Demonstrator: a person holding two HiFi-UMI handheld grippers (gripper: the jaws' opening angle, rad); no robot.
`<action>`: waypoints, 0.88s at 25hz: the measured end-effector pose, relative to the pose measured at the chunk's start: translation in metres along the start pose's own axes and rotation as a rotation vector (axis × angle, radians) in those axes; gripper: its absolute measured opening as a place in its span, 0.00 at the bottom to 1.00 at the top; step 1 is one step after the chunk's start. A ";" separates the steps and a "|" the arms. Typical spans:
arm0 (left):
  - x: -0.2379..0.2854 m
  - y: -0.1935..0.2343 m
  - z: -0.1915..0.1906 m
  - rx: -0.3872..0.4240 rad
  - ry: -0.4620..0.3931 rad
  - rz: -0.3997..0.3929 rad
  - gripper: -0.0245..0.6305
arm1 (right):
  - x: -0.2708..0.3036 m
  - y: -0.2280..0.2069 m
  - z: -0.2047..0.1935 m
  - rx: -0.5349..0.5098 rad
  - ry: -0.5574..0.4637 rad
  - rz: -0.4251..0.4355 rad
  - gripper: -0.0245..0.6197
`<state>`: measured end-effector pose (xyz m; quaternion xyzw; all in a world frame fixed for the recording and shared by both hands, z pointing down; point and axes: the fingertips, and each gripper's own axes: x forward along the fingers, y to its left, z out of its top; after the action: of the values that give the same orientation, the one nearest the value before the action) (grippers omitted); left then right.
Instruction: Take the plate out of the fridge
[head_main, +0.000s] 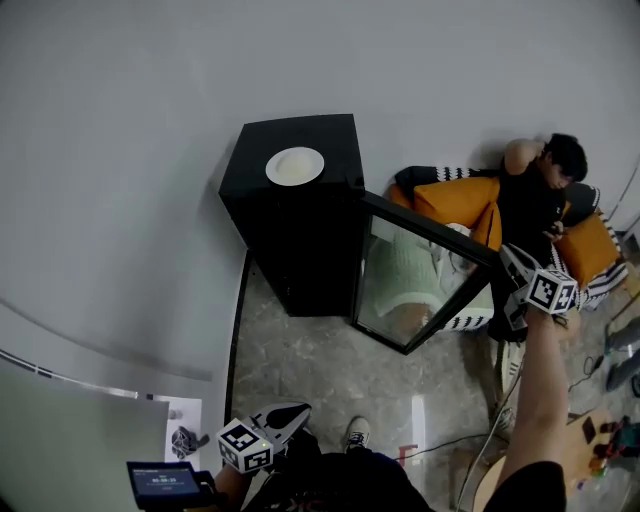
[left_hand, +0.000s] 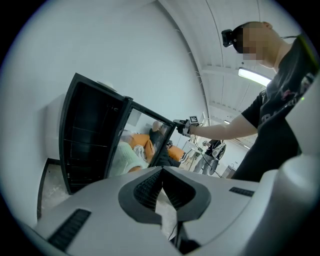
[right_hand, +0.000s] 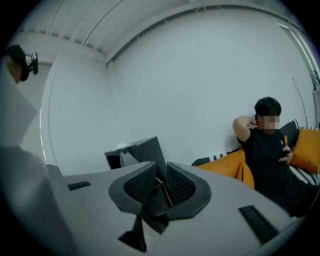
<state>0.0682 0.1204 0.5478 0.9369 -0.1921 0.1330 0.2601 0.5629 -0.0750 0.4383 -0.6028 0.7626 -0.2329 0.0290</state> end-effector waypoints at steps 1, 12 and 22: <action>-0.001 0.001 -0.003 -0.009 0.003 0.005 0.05 | 0.002 0.001 -0.003 -0.017 0.018 0.007 0.14; 0.026 -0.007 0.003 -0.004 0.014 -0.046 0.05 | -0.009 0.044 -0.031 -0.028 0.173 0.274 0.15; 0.040 -0.017 0.006 0.009 0.019 -0.065 0.04 | -0.049 0.160 -0.086 -0.172 0.275 0.604 0.38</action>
<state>0.1119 0.1194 0.5494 0.9424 -0.1586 0.1343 0.2619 0.4035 0.0242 0.4406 -0.3129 0.9203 -0.2277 -0.0572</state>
